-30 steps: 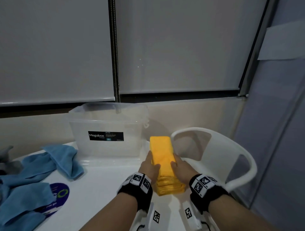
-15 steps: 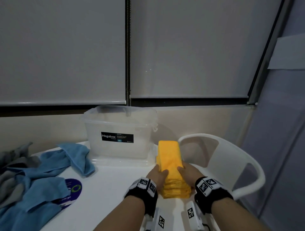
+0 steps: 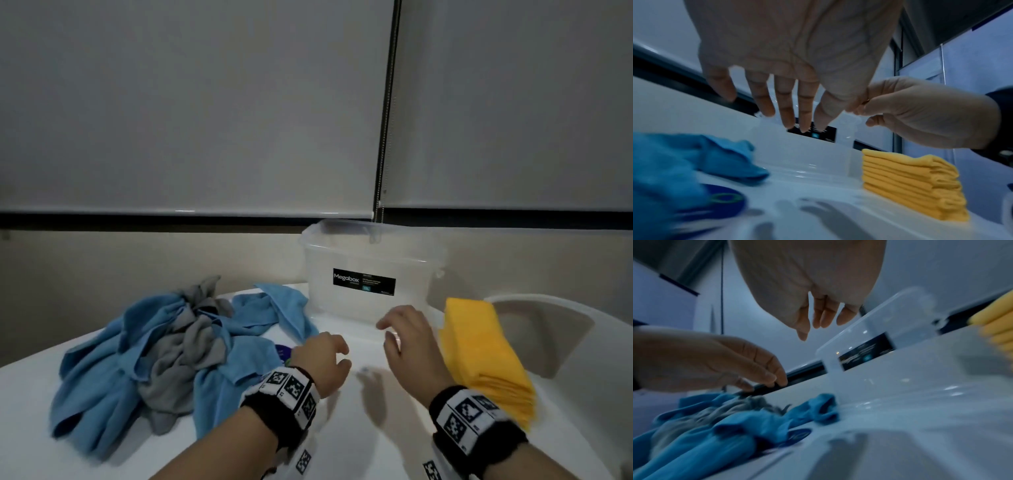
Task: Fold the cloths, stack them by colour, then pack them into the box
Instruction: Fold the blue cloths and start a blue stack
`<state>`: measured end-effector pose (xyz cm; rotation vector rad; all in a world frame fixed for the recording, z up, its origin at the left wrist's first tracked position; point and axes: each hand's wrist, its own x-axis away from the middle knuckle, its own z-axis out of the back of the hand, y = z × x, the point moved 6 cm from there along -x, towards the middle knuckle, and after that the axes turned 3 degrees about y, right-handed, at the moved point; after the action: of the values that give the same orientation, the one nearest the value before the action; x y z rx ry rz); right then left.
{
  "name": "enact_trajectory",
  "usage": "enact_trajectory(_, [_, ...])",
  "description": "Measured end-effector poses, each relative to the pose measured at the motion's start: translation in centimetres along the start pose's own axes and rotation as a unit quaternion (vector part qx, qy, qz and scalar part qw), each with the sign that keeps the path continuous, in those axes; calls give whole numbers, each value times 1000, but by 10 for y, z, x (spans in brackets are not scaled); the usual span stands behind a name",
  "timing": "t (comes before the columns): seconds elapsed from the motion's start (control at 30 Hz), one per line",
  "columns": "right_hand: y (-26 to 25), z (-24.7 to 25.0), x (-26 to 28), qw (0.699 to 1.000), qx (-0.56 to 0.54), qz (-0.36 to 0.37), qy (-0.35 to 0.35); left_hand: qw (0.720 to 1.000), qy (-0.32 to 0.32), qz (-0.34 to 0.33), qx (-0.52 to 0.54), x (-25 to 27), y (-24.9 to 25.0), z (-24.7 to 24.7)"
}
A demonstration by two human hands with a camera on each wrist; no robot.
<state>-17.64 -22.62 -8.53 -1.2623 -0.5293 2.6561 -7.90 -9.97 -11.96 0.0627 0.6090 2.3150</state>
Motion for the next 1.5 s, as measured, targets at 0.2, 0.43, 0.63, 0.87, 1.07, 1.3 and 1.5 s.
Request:
enact_trajectory(0.2, [-77,-133,20,961,-7,42,-273,968,87,129,-194,47,-104,64])
enact_trajectory(0.43, [-129,-202,23,888,87,70,-445,955,23,205,-212,61,-178,81])
enact_trajectory(0.63, [-136,-144,-25,968,-27,7,-250,951,-23,235,-199,65,-196,69])
enact_trajectory(0.87, [-122,-37,-84,991,-74,-51,-99,957,-38,189,-218,64,-187,63])
enact_trajectory(1.07, [-111,37,-103,995,-52,-82,-17,980,4,103,-169,77,-154,70])
enact_trajectory(1.3, [-124,67,-102,994,-52,-90,-25,987,-121,5,-101,93,-90,13])
enact_trajectory(1.5, [-124,68,-95,995,-12,-103,-16,993,29,53,-100,85,-89,36])
